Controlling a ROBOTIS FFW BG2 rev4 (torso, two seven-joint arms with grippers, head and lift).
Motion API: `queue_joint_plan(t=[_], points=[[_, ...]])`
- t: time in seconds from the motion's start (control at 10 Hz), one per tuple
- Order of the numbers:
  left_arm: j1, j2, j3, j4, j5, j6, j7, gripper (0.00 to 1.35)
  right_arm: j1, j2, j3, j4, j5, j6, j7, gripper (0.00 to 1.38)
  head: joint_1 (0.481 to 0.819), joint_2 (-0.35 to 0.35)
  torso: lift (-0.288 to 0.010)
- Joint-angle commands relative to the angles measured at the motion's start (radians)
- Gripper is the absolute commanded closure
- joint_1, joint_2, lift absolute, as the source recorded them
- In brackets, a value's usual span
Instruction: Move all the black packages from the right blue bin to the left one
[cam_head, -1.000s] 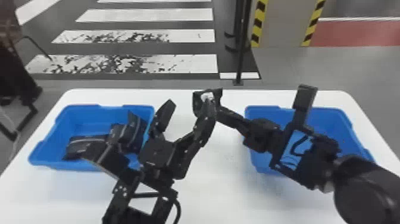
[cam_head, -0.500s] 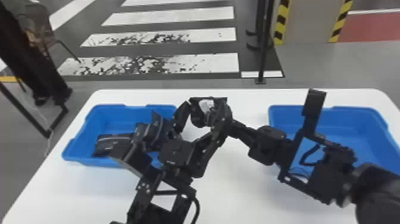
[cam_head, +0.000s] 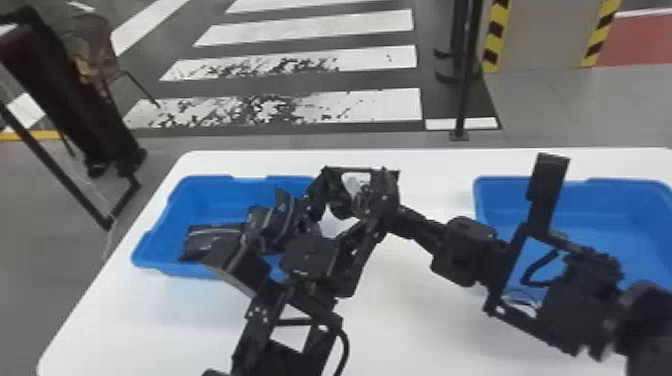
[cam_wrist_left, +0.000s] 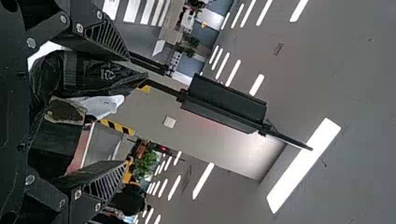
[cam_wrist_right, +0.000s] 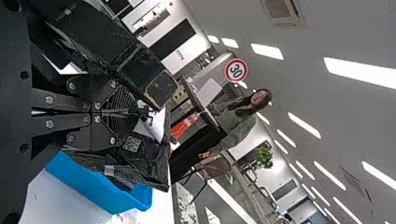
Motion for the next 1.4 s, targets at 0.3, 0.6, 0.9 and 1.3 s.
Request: queue_joint_plan(t=[0.3,0.6,0.9,1.3], points=[[0.012,-0.009,0.053,-0.05,-0.111,0.076,-0.006,1.21,0.002,-0.002,0.0,0.005,-0.012,-0.001,0.001,1.21,0.695,0.199,-0.181],[0.01,-0.009,0.053,-0.05,-0.134,0.009,-0.009,1.21,-0.003,-0.001,0.0,0.022,-0.016,-0.016,0.001,1.21,0.695,0.201,-0.181],[0.0,-0.023,0.135,0.006,-0.242,-0.069,0.014,1.21,0.002,0.002,-0.002,0.081,-0.11,-0.053,0.025,0.58,0.695,0.214,-0.181],[-0.113,-0.065,0.355,0.382,-0.386,-0.172,0.132,0.89,0.056,0.007,-0.082,0.079,-0.074,-0.092,0.056,0.15,0.694,0.33,-0.181]])
